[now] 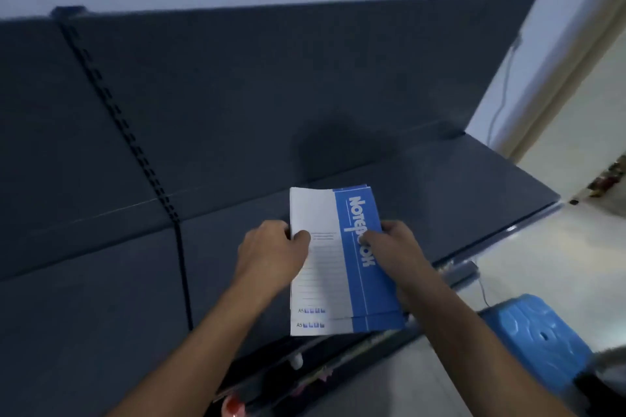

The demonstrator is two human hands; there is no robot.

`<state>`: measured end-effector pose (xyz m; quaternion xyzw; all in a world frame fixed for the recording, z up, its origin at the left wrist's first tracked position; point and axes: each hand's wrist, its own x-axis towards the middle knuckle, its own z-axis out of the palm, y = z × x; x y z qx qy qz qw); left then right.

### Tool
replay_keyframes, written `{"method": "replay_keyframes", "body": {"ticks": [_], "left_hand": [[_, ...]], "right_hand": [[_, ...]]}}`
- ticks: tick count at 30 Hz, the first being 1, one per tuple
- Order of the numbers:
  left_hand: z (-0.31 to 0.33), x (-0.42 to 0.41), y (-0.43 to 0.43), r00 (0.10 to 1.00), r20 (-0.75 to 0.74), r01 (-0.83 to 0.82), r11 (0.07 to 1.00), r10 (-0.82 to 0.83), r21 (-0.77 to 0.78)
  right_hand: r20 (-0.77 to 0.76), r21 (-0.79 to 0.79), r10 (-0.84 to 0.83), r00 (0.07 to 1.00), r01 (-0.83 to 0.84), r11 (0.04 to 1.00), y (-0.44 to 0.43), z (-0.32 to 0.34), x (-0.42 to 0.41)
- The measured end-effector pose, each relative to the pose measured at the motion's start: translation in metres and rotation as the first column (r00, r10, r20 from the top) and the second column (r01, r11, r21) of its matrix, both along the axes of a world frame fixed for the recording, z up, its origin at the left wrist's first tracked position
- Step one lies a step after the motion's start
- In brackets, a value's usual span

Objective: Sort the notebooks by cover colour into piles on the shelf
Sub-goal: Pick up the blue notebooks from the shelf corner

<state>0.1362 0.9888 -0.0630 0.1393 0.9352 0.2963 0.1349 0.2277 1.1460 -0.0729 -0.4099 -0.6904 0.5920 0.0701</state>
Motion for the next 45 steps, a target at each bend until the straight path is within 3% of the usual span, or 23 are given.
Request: {"method": "replay_keyframes", "body": {"ticks": [7,11,18,30,37,41,45], "left_hand": [[-0.025,-0.053,-0.045,0.962,0.157,-0.238,0.969,0.225,0.070],[-0.038,-0.059,-0.061,0.928,0.213,-0.315,0.949,0.304,0.017],[-0.069,-0.075,-0.067,0.904,0.212,-0.346,0.927,0.371,-0.144],[-0.083,-0.077,-0.063,0.907,0.022,-0.405,0.885,0.421,-0.230],[-0.084,-0.070,-0.059,0.897,-0.013,-0.435,0.876,0.443,-0.210],[-0.077,-0.063,-0.060,0.896,-0.082,-0.442,0.859,0.436,-0.260],[-0.055,-0.053,-0.090,0.848,-0.151,-0.528,0.830,0.508,-0.178]], "right_hand": [[0.022,0.101,0.242,0.970,-0.243,0.965,-0.017,-0.026,-0.091],[0.150,0.215,0.367,0.918,-0.392,0.894,-0.027,-0.045,-0.116],[0.381,0.290,0.442,0.813,-0.558,0.777,-0.034,-0.074,-0.148],[0.512,0.324,0.477,0.715,-0.675,0.663,-0.030,-0.075,-0.165],[0.479,0.381,0.458,0.748,-0.648,0.660,-0.031,-0.079,-0.159],[0.462,0.534,0.465,0.755,-0.656,0.533,-0.040,-0.067,-0.157],[0.291,0.580,0.637,0.714,-0.661,0.477,-0.072,-0.043,-0.168]]}}
